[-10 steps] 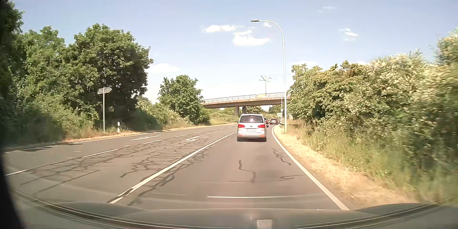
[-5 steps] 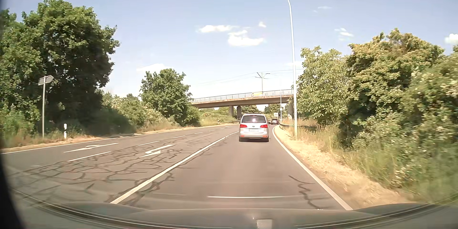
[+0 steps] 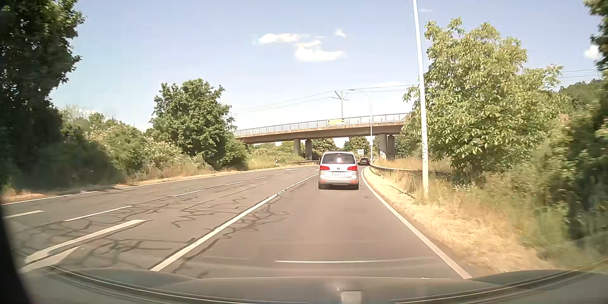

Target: Follow the waypoints while adhering to traffic rules and regulations

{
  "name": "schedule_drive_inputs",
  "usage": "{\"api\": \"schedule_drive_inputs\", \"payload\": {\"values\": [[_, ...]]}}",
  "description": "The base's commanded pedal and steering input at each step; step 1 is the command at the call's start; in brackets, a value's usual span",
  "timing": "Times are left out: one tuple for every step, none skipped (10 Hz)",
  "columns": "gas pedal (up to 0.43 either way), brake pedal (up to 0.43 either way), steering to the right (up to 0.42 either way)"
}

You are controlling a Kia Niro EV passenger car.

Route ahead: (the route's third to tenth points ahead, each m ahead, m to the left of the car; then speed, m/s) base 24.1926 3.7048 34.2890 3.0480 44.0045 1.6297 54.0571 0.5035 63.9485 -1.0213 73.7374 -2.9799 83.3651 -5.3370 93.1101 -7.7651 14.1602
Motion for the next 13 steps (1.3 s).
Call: {"api": "schedule_drive_inputs", "payload": {"values": [[0.059,0.030,0.016],[0.047,0.030,0.016],[0.039,0.030,0.016],[0.039,0.030,0.016],[0.020,0.030,0.016],[0.000,0.030,0.016],[0.000,0.030,0.016],[0.000,0.030,0.015],[0.000,0.030,0.016],[0.000,0.030,0.015],[0.000,0.030,0.015],[0.000,0.030,0.015],[0.000,0.030,0.015]]}}
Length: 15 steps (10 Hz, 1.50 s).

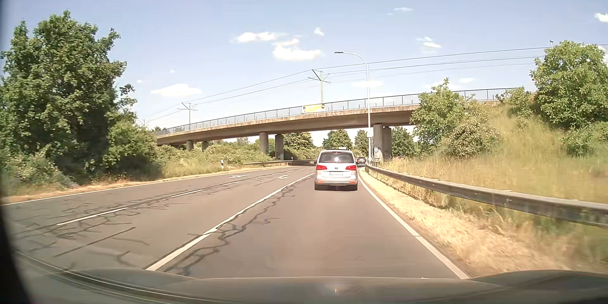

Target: Follow the waypoints while adhering to traffic rules and regulations

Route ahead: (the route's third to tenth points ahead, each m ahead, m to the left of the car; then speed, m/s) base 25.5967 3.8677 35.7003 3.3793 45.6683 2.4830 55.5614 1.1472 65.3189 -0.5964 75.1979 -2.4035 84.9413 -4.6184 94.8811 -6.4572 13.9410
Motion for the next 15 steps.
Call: {"api": "schedule_drive_inputs", "payload": {"values": [[0.000,0.030,0.014],[0.000,0.030,0.014],[0.000,0.030,0.014],[0.000,0.030,0.014],[0.000,0.030,0.014],[0.000,0.030,0.013],[0.000,0.030,0.013],[0.000,0.030,0.013],[0.000,0.030,0.013],[0.000,0.030,0.013],[0.000,0.030,0.012],[0.000,0.030,0.012],[0.000,0.030,0.012],[0.000,0.030,0.012],[0.000,0.030,0.012]]}}
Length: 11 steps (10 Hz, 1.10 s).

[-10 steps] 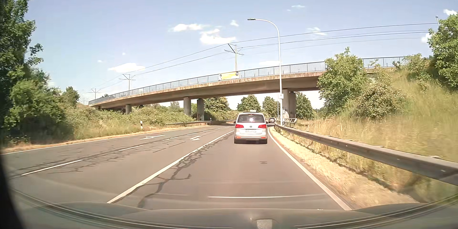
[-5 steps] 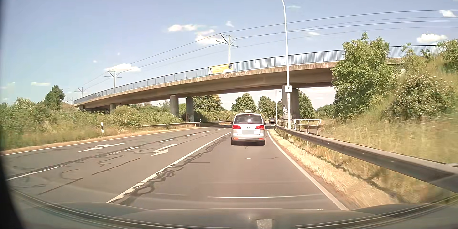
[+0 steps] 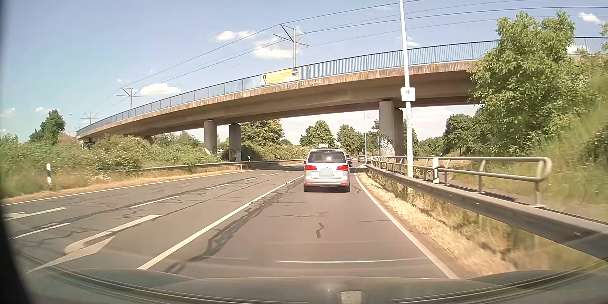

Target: Follow the waypoints while adhering to traffic rules and regulations

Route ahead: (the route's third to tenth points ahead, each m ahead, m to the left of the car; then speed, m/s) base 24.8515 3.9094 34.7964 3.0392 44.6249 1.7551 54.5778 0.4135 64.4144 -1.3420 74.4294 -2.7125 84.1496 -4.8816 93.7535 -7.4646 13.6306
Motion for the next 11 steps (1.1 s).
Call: {"api": "schedule_drive_inputs", "payload": {"values": [[0.000,0.030,0.012],[0.000,0.030,0.012],[0.000,0.030,0.012],[0.000,0.030,0.012],[0.000,0.030,0.012],[0.000,0.030,0.012],[0.000,0.030,0.011],[0.000,0.030,0.012],[0.000,0.030,0.012],[0.000,0.030,0.012],[0.000,0.030,0.011]]}}
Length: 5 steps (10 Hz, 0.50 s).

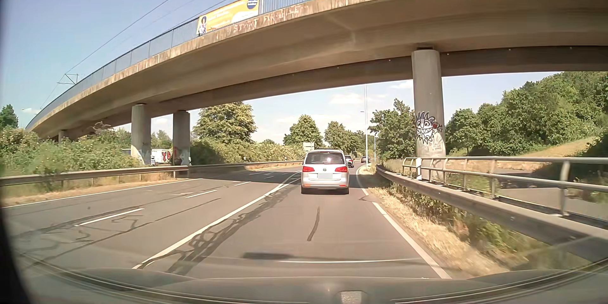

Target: Follow the waypoints while adhering to traffic rules and regulations

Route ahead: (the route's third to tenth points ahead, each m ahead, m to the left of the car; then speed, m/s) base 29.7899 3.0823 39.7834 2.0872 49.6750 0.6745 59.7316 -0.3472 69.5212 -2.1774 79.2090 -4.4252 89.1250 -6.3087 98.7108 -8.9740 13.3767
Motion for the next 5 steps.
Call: {"api": "schedule_drive_inputs", "payload": {"values": [[0.000,0.030,0.012],[0.000,0.030,0.011],[0.000,0.030,0.012],[0.000,0.030,0.011],[0.000,0.030,0.011]]}}
